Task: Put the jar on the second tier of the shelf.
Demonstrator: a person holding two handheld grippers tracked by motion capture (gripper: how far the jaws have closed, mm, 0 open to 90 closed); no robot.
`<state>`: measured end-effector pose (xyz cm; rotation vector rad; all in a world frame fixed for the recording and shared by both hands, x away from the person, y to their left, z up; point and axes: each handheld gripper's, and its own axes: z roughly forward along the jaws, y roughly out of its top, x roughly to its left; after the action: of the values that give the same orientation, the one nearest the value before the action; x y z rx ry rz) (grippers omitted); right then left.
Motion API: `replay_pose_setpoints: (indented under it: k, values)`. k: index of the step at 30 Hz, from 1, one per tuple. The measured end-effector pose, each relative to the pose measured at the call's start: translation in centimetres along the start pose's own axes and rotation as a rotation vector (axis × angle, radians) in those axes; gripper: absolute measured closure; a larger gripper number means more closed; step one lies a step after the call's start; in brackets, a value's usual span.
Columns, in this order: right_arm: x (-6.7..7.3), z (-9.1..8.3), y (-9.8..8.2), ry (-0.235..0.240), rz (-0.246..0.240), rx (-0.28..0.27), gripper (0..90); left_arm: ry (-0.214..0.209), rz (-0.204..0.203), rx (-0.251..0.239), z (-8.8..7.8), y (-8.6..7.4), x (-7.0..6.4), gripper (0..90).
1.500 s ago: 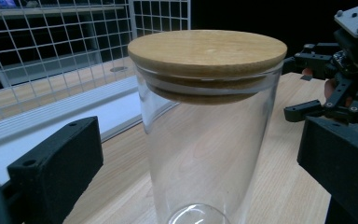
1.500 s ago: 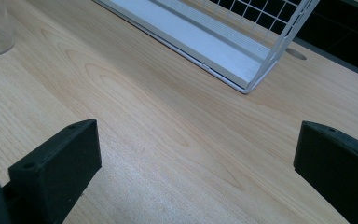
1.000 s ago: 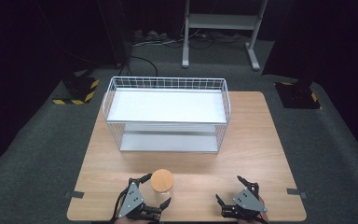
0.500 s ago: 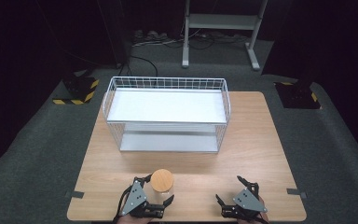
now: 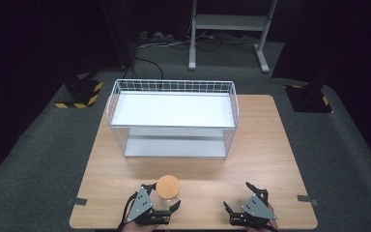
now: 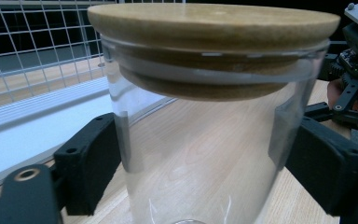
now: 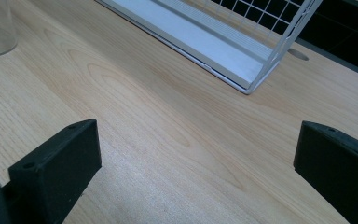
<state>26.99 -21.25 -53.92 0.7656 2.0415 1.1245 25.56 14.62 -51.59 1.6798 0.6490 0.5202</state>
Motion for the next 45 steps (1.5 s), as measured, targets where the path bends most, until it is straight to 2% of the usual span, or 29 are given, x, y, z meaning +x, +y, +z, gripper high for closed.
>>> replay_pose_setpoints:
  k: [9, 21, 32, 45]
  values:
    - [0.0, 0.0, 0.0, 0.001, 0.002, -0.001, 0.2, -0.005, 0.002, -0.007, -0.2, -0.2, 0.2, 25.4]
    - [0.0, 0.0, 0.0, 0.002, 0.002, -0.001, 0.2, 0.003, 0.005, -0.016, -0.3, -0.3, 0.3, 26.0]
    - [0.0, 0.0, 0.0, 0.003, 0.003, -0.001, 0.2, 0.035, -0.010, -0.022, -1.1, -0.3, 0.9, 26.0]
    - [0.0, 0.0, 0.0, 0.003, 0.005, -0.001, 0.2, 0.108, -0.017, -0.045, -3.6, 0.0, 2.1, 26.0]
